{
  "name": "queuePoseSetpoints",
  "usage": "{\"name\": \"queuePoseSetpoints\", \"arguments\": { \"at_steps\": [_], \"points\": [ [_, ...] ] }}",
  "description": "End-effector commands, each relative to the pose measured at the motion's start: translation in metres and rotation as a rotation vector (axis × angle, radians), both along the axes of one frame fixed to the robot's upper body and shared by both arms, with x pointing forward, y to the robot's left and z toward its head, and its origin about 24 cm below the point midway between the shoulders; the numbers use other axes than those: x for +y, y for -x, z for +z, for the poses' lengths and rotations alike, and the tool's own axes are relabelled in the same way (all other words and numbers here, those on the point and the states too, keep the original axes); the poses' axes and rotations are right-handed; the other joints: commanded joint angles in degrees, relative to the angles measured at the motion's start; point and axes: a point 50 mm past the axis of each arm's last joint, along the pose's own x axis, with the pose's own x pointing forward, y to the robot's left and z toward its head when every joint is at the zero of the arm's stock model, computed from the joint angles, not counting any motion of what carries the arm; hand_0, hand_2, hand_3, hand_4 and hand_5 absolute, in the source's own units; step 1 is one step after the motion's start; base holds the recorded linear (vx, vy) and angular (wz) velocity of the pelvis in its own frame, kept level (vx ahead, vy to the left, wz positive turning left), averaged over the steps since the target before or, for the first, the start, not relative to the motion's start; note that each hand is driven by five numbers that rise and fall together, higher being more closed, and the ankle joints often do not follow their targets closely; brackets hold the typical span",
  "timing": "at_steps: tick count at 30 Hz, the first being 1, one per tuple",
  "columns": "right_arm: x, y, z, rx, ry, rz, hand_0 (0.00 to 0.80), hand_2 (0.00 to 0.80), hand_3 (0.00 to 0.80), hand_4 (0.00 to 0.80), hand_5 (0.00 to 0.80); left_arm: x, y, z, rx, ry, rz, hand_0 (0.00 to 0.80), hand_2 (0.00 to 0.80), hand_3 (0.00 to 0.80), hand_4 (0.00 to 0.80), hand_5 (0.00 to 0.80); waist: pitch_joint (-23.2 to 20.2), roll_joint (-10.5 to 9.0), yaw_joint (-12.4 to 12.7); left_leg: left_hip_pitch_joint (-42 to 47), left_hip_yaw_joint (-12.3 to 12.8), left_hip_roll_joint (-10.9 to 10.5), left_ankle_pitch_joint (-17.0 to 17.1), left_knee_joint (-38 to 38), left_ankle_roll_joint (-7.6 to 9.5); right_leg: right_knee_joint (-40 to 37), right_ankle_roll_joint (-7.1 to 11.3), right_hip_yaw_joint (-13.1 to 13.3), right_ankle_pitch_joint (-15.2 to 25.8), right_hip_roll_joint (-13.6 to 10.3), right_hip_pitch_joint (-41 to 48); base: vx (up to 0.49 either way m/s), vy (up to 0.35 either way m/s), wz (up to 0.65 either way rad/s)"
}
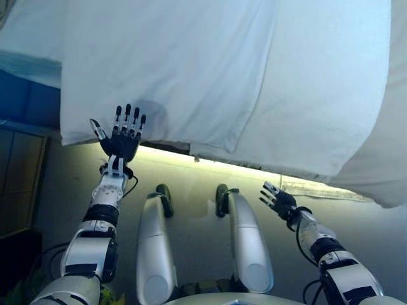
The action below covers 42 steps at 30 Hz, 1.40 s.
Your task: Make the bed neatly
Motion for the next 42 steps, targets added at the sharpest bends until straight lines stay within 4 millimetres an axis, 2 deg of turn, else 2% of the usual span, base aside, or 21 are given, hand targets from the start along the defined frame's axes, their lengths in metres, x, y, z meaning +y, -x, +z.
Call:
{"name": "queuePoseSetpoints", "arguments": {
  "at_steps": [1,5,9,17,23,28,33,37,38,39,42],
  "points": [
    [-0.018,-0.002,0.012,-0.047,0.048,-0.021,0.000,0.000,0.000,0.000,0.000,0.009,-0.008,0.008,0.047,0.014,0.059,0.000,0.000,0.000,0.000,0.000,-0.8,-0.38,-0.5,-0.6,0.4,-2.8,-5.7,4.9,3.49,-2.0,-1.67,-1.3,6.6,1.5,-2.4,0.000,0.031,-0.11],
    [-0.024,-0.010,0.023,-0.074,0.052,-0.025,0.000,0.000,0.000,0.000,0.000,0.026,-0.011,0.012,0.131,0.055,0.144,0.000,0.000,0.000,0.000,0.000,-0.9,-0.75,-0.9,-4.4,-0.2,-2.4,-7.5,9.7,3.86,2.2,-2.34,-1.3,5.2,1.7,-5.9,0.005,0.024,-0.09],
    [-0.029,-0.009,0.024,-0.074,0.047,-0.023,0.000,0.000,0.000,0.000,0.000,0.039,-0.011,0.012,0.180,0.120,0.208,0.000,0.000,0.000,0.000,0.000,-0.9,-1.08,-1.1,-7.2,-0.7,-2.4,-8.5,12.9,4.05,5.4,-2.75,-1.4,4.1,1.9,-8.3,0.013,0.004,-0.05],
    [-0.034,-0.010,0.029,-0.087,0.059,-0.014,0.000,0.000,0.000,0.000,0.000,0.060,-0.002,0.001,0.320,0.215,0.304,0.000,0.000,0.000,0.000,0.000,-1.6,-1.23,-1.1,-12.4,-1.7,-2.4,-9.1,17.8,3.69,10.2,-3.32,-1.6,3.0,2.0,-13.2,0.001,-0.001,0.01],
    [-0.032,-0.014,0.033,-0.113,0.050,-0.009,0.000,0.000,0.000,0.000,0.000,0.073,0.005,-0.006,0.399,0.368,0.417,0.000,0.000,0.000,0.000,0.000,-2.1,-1.37,-0.6,-14.4,-2.3,-2.7,-9.4,19.9,3.41,12.1,-3.40,-2.0,2.4,1.9,-14.9,-0.002,-0.025,0.04],
    [-0.030,-0.005,0.026,-0.105,0.035,-0.005,0.000,0.000,0.000,0.000,0.000,0.077,0.019,-0.028,0.484,0.393,0.483,0.000,0.000,0.000,0.000,0.000,-2.6,-1.29,-0.3,-13.4,-2.2,-2.9,-9.2,20.0,3.03,12.3,-3.30,-2.2,2.0,1.7,-13.8,0.021,-0.041,0.04],
    [-0.035,0.013,0.013,-0.080,0.035,-0.002,0.000,0.000,0.000,0.000,0.000,0.076,0.045,-0.064,0.571,0.365,0.491,0.000,0.000,0.000,0.000,0.000,-3.4,-0.40,-0.2,-10.0,-1.2,-2.8,-9.0,19.1,2.84,11.4,-3.05,-2.4,1.7,0.9,-10.7,0.033,-0.016,0.07],
    [-0.038,0.031,0.001,-0.052,0.031,-0.010,0.000,0.000,0.000,0.000,0.000,0.059,0.073,-0.104,0.667,0.273,0.437,0.000,0.000,0.000,0.000,0.000,-5.0,0.93,0.0,-4.2,0.0,-3.3,-7.9,15.1,2.34,7.9,-2.46,-2.2,2.3,0.2,-5.8,0.047,-0.009,0.06],
    [-0.039,0.033,-0.001,-0.048,0.032,-0.010,0.000,0.000,0.000,0.000,0.000,0.057,0.076,-0.108,0.676,0.263,0.428,0.000,0.000,0.000,0.000,0.000,-5.1,1.07,0.0,-3.3,0.1,-3.4,-7.7,14.3,2.27,7.3,-2.38,-2.2,2.5,0.1,-5.0,0.051,-0.006,0.04],
    [-0.038,0.038,-0.005,-0.042,0.025,-0.010,0.000,0.000,0.000,0.000,0.000,0.049,0.087,-0.122,0.719,0.230,0.393,0.000,0.000,0.000,0.000,0.000,-6.1,1.67,0.1,-0.9,0.5,-3.7,-7.1,11.8,1.92,5.3,-2.08,-2.3,2.7,-0.2,-2.8,0.045,-0.020,0.06],
    [-0.033,0.047,-0.014,-0.016,0.009,-0.013,0.000,0.000,0.000,0.000,0.000,0.039,0.108,-0.144,0.791,0.156,0.329,0.000,0.000,0.000,0.000,0.000,-7.8,2.35,0.3,4.7,1.1,-4.4,-5.4,5.1,1.17,0.3,-1.71,-2.8,3.6,-0.5,2.5,0.048,-0.046,0.08]
  ]
}}
